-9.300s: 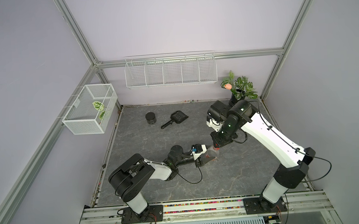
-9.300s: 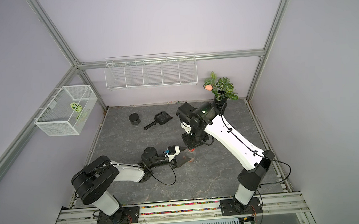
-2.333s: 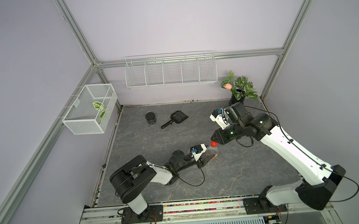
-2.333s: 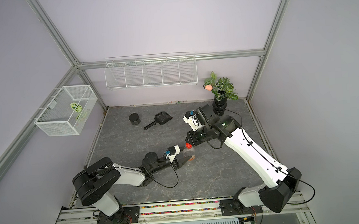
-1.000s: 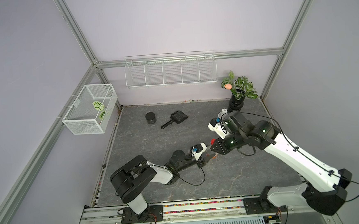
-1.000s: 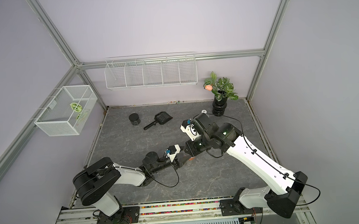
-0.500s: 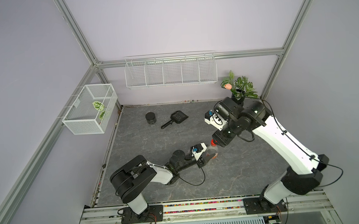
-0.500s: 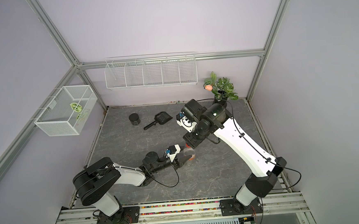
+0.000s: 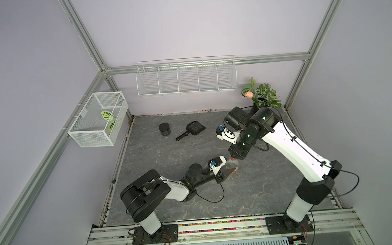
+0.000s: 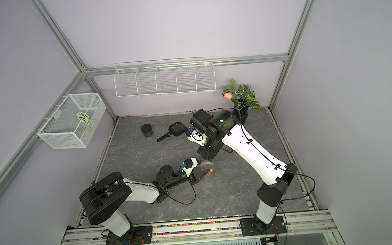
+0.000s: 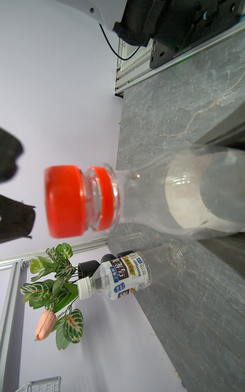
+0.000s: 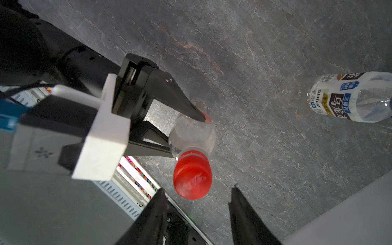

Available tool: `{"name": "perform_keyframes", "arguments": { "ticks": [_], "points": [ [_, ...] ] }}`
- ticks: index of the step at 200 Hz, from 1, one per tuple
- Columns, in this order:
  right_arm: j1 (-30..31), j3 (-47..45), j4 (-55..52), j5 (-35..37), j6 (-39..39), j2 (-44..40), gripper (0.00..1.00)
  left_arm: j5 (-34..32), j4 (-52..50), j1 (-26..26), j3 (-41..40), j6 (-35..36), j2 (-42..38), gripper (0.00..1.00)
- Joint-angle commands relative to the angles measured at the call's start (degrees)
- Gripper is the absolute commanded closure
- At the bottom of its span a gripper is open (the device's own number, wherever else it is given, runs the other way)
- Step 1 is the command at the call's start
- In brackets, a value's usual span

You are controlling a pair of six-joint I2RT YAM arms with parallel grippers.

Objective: Screw on the bottle caps
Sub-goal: Screw the bottle cap onto the plastic bottle.

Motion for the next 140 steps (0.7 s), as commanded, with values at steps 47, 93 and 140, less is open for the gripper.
{"name": "perform_keyframes", "arguments": {
  "ticks": [47, 93, 140],
  "points": [
    [0.59, 0.46, -1.14, -1.05, -0.84, 1.51, 0.56, 1.06, -7.56, -0.17, -0.71, -0.18, 2.27, 0.44],
    [1.22, -0.05, -1.49, -0.4, -0.97, 1.85, 0.58, 1.01, -7.73, -0.19, -0.63, 0.07, 2.36, 0.44],
    [1.76, -1.15, -1.84, 0.61, -0.6, 1.85, 0.64, 1.51, -7.94, -0.16, -0.54, 0.36, 2.27, 0.44]
  ]
}}
